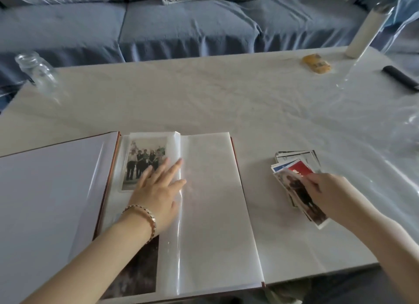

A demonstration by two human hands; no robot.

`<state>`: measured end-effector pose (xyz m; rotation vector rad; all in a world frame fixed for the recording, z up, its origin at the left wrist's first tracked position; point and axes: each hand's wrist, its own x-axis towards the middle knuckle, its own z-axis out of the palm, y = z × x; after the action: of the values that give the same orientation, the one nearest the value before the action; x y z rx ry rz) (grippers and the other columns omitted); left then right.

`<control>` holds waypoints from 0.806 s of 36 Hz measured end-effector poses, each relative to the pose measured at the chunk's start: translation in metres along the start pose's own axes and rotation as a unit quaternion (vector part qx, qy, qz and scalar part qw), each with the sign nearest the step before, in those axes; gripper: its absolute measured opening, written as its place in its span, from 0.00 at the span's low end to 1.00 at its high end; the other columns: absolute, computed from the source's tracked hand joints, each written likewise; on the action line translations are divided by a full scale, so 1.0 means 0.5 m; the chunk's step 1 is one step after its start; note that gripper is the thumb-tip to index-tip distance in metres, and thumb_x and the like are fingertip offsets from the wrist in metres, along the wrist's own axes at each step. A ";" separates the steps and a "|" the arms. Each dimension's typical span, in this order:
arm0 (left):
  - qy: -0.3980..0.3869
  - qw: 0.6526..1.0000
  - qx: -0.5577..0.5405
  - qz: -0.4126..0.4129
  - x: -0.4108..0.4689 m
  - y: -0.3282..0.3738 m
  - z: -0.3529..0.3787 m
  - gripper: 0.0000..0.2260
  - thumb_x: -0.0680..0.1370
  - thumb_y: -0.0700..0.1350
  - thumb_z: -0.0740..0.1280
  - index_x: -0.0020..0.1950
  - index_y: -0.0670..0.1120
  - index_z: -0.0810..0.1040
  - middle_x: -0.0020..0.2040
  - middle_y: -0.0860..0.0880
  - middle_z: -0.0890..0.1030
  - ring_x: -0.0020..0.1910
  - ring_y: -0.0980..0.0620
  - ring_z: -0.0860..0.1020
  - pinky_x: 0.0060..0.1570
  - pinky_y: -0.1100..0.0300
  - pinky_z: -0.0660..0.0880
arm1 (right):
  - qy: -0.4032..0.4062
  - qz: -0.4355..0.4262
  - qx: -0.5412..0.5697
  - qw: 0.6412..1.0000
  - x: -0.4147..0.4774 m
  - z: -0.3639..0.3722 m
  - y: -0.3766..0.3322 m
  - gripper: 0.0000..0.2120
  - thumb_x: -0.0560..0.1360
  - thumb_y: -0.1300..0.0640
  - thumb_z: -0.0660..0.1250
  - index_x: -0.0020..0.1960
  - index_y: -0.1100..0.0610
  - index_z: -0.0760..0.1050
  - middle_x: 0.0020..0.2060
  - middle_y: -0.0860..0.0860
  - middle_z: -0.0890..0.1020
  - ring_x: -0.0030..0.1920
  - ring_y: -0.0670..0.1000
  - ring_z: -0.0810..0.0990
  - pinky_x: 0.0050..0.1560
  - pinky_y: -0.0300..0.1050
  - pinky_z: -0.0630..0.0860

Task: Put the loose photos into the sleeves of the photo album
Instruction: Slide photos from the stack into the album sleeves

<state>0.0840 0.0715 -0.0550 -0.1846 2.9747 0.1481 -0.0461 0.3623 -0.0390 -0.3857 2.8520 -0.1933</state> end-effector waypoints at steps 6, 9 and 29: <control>0.070 0.995 -0.001 0.074 -0.002 -0.003 -0.006 0.17 0.74 0.41 0.54 0.48 0.47 0.83 0.50 0.52 0.81 0.52 0.50 0.79 0.56 0.60 0.73 | 0.265 -0.056 0.080 0.959 -0.017 -0.004 -0.032 0.11 0.79 0.59 0.61 0.44 0.61 0.79 0.34 0.60 0.81 0.31 0.62 0.76 0.31 0.44 0.64; 0.017 0.999 -0.024 0.015 0.004 0.004 -0.011 0.16 0.81 0.53 0.49 0.54 0.49 0.75 0.52 0.56 0.73 0.56 0.54 0.69 0.58 0.62 0.65 | 0.357 -0.135 0.136 0.914 -0.028 0.010 -0.088 0.13 0.76 0.56 0.60 0.44 0.61 0.81 0.35 0.58 0.83 0.28 0.60 0.79 0.28 0.43 0.70; 0.107 0.852 -0.452 -0.242 0.017 0.001 -0.001 0.12 0.80 0.46 0.59 0.46 0.37 0.76 0.40 0.43 0.78 0.37 0.50 0.74 0.31 0.68 0.66 | 0.166 -0.320 0.257 0.897 -0.038 0.151 -0.312 0.14 0.75 0.53 0.61 0.52 0.56 0.82 0.50 0.49 0.84 0.50 0.48 0.81 0.50 0.35 0.73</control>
<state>0.0756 0.0709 -0.0556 -1.0863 2.6649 1.5158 0.0299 0.2110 -0.0815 -1.2492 2.7029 -1.2045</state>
